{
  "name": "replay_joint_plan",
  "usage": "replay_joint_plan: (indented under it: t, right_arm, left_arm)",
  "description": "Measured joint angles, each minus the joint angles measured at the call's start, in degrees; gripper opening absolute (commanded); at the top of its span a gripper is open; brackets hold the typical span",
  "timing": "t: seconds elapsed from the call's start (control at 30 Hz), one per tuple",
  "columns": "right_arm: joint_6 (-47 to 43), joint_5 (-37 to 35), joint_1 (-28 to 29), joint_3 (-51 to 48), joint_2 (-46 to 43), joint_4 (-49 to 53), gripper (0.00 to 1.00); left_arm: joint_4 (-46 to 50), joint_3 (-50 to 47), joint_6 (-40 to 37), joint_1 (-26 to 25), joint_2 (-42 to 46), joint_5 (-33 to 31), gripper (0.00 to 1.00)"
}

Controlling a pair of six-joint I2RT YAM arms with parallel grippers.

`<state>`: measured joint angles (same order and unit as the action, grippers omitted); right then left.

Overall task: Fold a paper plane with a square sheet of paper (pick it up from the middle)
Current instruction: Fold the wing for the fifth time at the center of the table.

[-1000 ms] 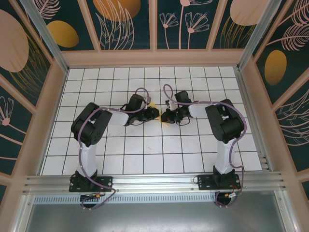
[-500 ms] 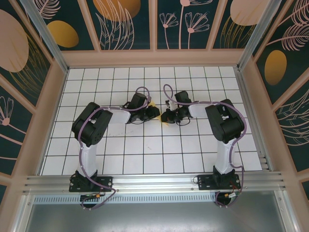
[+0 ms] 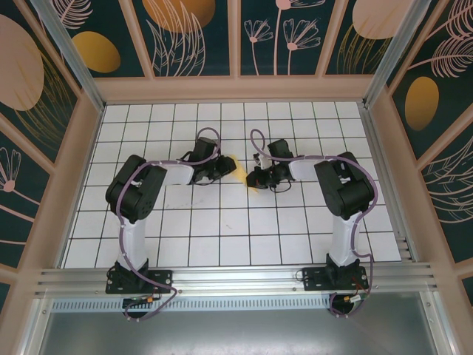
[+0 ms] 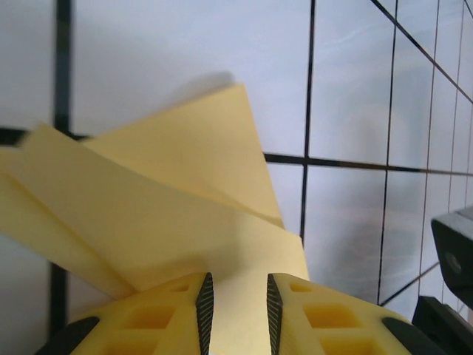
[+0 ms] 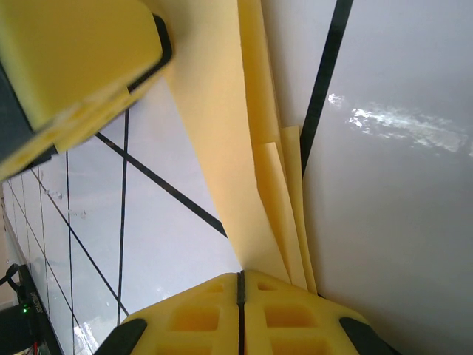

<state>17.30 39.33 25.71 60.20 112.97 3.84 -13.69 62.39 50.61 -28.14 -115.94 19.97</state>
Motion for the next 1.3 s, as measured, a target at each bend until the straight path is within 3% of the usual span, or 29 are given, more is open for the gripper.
replay_joint_plan:
  t: [0.8, 1.0, 1.13, 1.3]
  right_arm:
    - [0.0, 0.0, 0.0, -0.4, -0.2, -0.6, 0.06]
    - [0.0, 0.0, 0.0, -0.5, -0.2, -0.9, 0.06]
    - [0.0, 0.0, 0.0, -0.7, -0.3, -1.1, 0.06]
    - [0.0, 0.1, 0.0, -0.9, -0.3, -1.4, 0.06]
  left_arm:
    - [5.6, 3.0, -4.6, 5.9, 0.1, -8.8, 0.29]
    - [6.4, 0.9, -6.5, 6.5, 4.3, -9.4, 0.29]
    - [5.9, -0.8, -7.3, 5.8, 8.7, -7.9, 0.29]
    - [4.2, -0.8, -7.8, 1.1, 9.4, -5.8, 0.28]
